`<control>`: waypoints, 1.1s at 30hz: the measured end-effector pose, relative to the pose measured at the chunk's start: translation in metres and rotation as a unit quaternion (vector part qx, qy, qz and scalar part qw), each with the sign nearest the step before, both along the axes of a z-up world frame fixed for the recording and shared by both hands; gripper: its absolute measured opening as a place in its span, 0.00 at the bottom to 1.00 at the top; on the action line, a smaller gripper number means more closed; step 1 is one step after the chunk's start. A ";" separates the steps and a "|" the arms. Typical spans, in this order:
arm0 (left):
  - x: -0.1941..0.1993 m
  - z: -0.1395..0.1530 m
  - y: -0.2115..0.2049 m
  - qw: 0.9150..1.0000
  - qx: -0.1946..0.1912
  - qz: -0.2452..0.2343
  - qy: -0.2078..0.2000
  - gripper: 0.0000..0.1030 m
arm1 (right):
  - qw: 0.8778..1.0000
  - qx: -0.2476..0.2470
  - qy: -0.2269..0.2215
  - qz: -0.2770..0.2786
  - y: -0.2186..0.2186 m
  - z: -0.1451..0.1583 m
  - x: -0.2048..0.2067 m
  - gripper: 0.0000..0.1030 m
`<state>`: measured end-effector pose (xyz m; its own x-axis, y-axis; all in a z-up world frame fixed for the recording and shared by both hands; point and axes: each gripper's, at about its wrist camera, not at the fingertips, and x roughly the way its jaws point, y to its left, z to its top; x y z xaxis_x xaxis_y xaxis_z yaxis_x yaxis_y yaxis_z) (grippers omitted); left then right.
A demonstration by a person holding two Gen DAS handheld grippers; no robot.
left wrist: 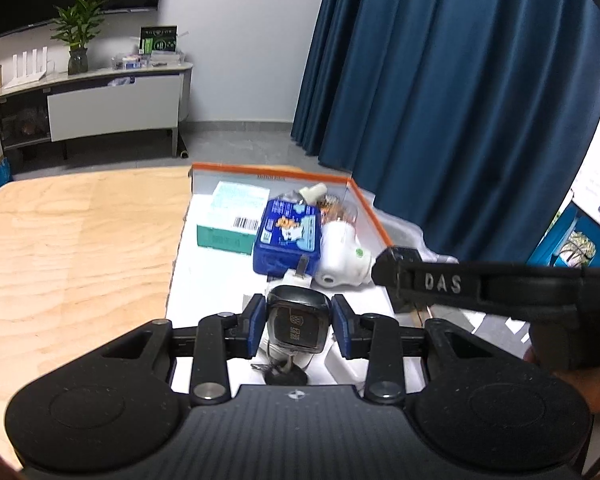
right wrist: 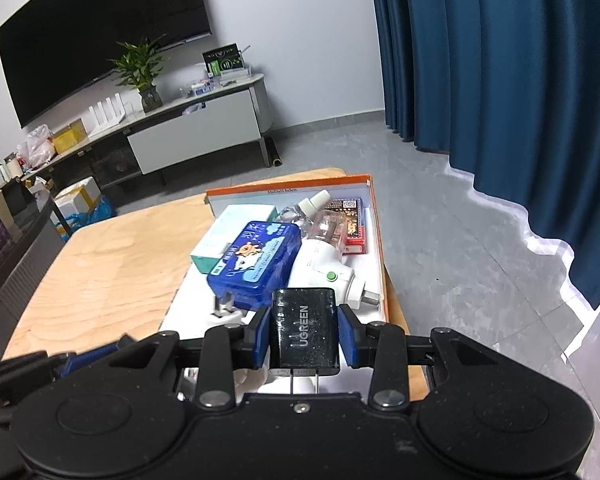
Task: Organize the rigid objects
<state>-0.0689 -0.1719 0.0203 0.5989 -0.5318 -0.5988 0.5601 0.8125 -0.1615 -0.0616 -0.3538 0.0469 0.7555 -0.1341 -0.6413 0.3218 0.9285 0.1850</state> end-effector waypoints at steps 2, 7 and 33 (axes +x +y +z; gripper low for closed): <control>0.002 -0.004 -0.002 1.000 0.008 -0.004 0.005 0.35 | 1.000 -0.004 0.005 -0.004 -0.001 -0.003 0.004 0.48; -0.007 0.001 -0.002 1.000 0.018 0.004 -0.009 0.68 | 1.000 -0.012 -0.012 -0.010 -0.001 0.006 -0.006 0.58; -0.046 0.026 0.020 0.993 0.086 0.084 -0.013 1.00 | 0.999 -0.035 0.021 -0.021 0.025 0.018 -0.093 0.81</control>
<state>-0.1148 -0.1520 0.0462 0.6868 -0.3148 -0.6551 0.4173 0.9088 0.0008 -0.1549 -0.3285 0.0645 0.7208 -0.2113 -0.6601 0.3674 0.9241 0.1054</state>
